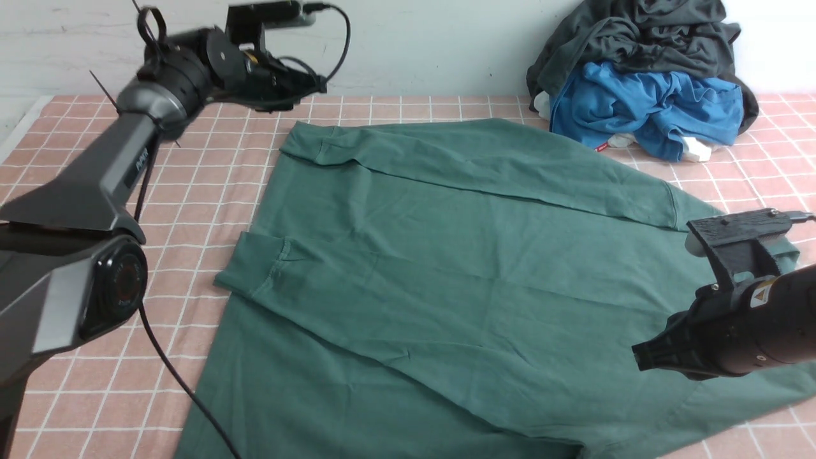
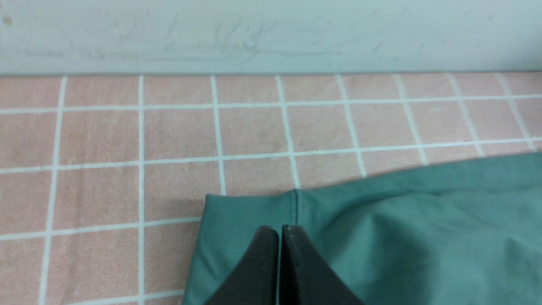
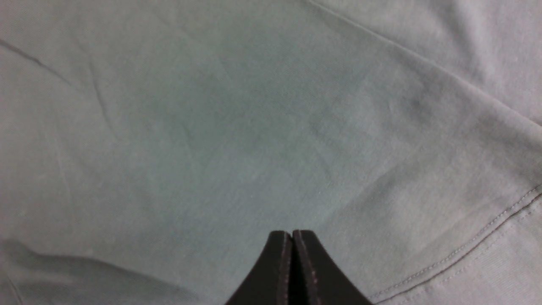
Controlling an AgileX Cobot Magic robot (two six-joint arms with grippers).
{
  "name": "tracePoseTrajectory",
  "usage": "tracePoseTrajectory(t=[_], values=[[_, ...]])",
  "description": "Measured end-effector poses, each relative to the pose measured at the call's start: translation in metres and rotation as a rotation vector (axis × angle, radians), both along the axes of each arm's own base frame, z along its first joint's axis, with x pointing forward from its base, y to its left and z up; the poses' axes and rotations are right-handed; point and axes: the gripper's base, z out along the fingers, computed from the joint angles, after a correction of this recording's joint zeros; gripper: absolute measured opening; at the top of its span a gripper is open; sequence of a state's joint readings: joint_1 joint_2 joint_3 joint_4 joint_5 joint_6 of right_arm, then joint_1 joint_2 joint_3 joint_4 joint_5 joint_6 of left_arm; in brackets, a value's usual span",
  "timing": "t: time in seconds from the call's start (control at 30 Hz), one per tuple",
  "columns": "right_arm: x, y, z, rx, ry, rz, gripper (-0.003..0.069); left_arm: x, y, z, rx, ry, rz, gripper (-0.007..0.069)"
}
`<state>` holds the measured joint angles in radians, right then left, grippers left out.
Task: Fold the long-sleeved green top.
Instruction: Use the left arm to clamp the cuff farthest from it
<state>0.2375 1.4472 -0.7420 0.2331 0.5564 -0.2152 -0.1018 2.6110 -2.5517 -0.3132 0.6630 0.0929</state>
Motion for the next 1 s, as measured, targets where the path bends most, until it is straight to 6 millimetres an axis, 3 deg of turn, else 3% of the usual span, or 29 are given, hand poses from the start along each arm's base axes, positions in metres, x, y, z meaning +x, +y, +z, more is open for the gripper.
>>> tracePoseTrajectory(t=[0.1, 0.17, 0.2, 0.23, 0.33, 0.37, 0.4, 0.5, 0.6, 0.8, 1.0], values=[[0.0, 0.0, 0.0, 0.0, 0.0, 0.0, -0.0014, -0.001, 0.0, 0.002, 0.027, 0.002, -0.019, 0.0], [0.0, 0.0, 0.0, 0.0, -0.001, 0.0, -0.0014, 0.001, 0.0, -0.009, 0.062, 0.009, -0.037, 0.0037], [0.0, 0.0, 0.0, 0.0, -0.001, 0.0, -0.0014, 0.003, 0.001, -0.022, 0.09, 0.008, -0.052, 0.0091], [0.0, 0.0, 0.0, 0.0, -0.001, 0.0, -0.0014, 0.003, 0.001, -0.024, 0.094, 0.01, -0.055, 0.0099], [0.0, 0.0, 0.0, 0.0, -0.002, 0.0, -0.0014, 0.009, 0.0, -0.048, 0.111, -0.012, -0.065, 0.0269], [0.0, 0.0, 0.0, 0.0, -0.003, 0.0, -0.0014, 0.01, 0.0, -0.051, 0.11, -0.011, -0.064, 0.0279], [0.0, 0.0, 0.0, 0.0, -0.003, -0.001, -0.0014, 0.012, -0.001, -0.061, 0.089, -0.01, -0.056, 0.0359], [0.0, 0.0, 0.0, 0.0, -0.003, -0.001, -0.0014, 0.012, -0.001, -0.069, 0.074, -0.003, -0.051, 0.0395], [0.0, 0.0, 0.0, 0.0, -0.003, -0.001, -0.0014, 0.013, -0.001, -0.079, 0.066, 0.005, -0.044, 0.0354], [0.0, 0.0, 0.0, 0.0, -0.003, -0.001, -0.0014, 0.014, -0.002, -0.077, 0.025, 0.004, -0.026, 0.0041], [0.0, 0.0, 0.0, -0.001, -0.004, 0.002, -0.0014, 0.01, -0.008, -0.061, -0.072, 0.036, -0.039, -0.0007]])
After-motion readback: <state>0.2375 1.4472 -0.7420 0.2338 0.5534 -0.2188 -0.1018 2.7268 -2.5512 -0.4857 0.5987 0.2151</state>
